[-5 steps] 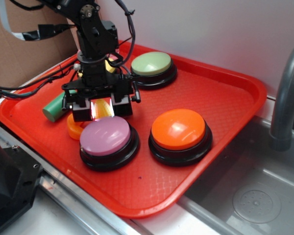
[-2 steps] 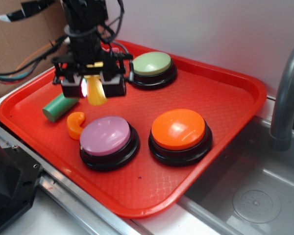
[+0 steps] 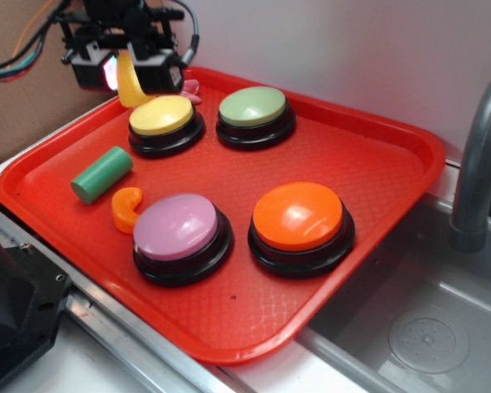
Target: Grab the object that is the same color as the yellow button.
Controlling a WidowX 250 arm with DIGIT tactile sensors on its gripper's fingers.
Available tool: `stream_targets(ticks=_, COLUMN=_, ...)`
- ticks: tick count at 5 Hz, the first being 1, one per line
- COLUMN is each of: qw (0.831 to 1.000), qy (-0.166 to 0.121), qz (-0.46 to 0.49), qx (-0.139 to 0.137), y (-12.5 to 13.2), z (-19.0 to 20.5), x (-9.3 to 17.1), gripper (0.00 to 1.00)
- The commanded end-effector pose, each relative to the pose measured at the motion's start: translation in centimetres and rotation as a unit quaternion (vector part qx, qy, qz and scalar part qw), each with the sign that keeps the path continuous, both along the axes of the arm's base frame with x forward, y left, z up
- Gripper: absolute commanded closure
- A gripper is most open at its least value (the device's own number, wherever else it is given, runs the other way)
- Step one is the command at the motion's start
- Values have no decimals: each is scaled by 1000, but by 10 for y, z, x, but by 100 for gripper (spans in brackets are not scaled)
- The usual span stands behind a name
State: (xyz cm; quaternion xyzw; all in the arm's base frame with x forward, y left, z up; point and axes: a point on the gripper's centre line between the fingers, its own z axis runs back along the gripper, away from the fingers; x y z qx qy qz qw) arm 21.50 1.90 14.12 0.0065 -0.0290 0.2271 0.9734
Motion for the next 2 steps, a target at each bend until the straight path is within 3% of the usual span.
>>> stream_targets(ticks=1, qw=996, qy=-56, qz=-75, qx=10, y=10, z=50, x=5, gripper=100)
stream_targets(ticks=2, qw=997, qy=-62, qz=-51, qx=-20, y=14, z=49, x=1, gripper=100)
